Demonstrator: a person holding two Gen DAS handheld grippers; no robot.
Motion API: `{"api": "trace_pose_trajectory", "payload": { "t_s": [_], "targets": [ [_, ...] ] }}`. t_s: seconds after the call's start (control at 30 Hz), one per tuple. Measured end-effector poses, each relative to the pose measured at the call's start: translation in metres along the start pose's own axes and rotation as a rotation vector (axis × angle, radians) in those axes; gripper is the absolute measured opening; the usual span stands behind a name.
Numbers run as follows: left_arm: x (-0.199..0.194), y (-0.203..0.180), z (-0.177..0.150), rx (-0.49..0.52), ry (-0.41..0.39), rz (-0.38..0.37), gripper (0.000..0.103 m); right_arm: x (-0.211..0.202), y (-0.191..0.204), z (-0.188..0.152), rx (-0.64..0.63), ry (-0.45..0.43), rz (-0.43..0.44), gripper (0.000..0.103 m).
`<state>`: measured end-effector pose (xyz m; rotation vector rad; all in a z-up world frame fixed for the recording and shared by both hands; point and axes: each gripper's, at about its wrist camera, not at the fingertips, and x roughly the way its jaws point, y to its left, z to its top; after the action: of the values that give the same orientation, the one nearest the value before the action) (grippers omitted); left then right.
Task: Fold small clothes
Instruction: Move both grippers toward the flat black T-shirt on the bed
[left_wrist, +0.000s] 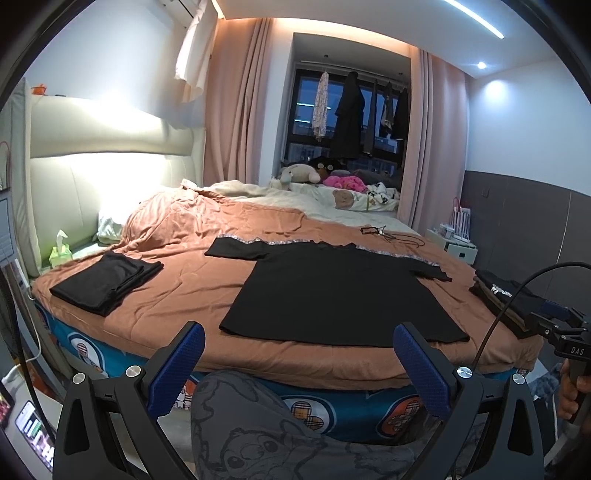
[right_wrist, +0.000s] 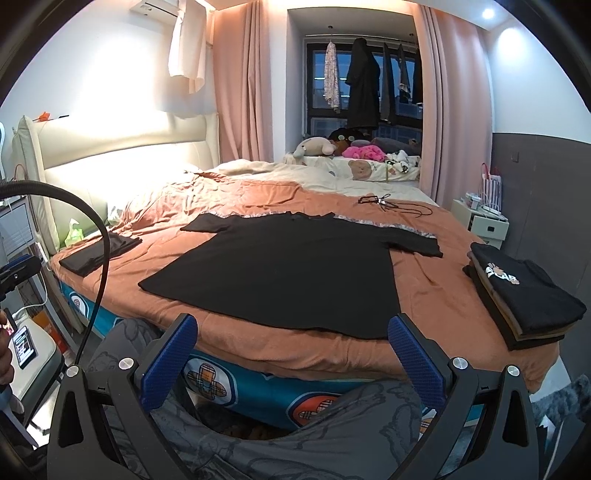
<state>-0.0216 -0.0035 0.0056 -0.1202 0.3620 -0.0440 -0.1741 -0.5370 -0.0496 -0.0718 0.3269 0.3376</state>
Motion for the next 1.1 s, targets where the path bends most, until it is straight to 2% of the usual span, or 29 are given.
{"api": "trace_pose_trajectory", "payload": {
  "t_s": [1.1],
  "targets": [
    [-0.001,0.017,-0.010,-0.003,0.019,0.025,0.102,0.008,0.006,-0.002,-0.017,0.019,0.020,0.103]
  ]
}}
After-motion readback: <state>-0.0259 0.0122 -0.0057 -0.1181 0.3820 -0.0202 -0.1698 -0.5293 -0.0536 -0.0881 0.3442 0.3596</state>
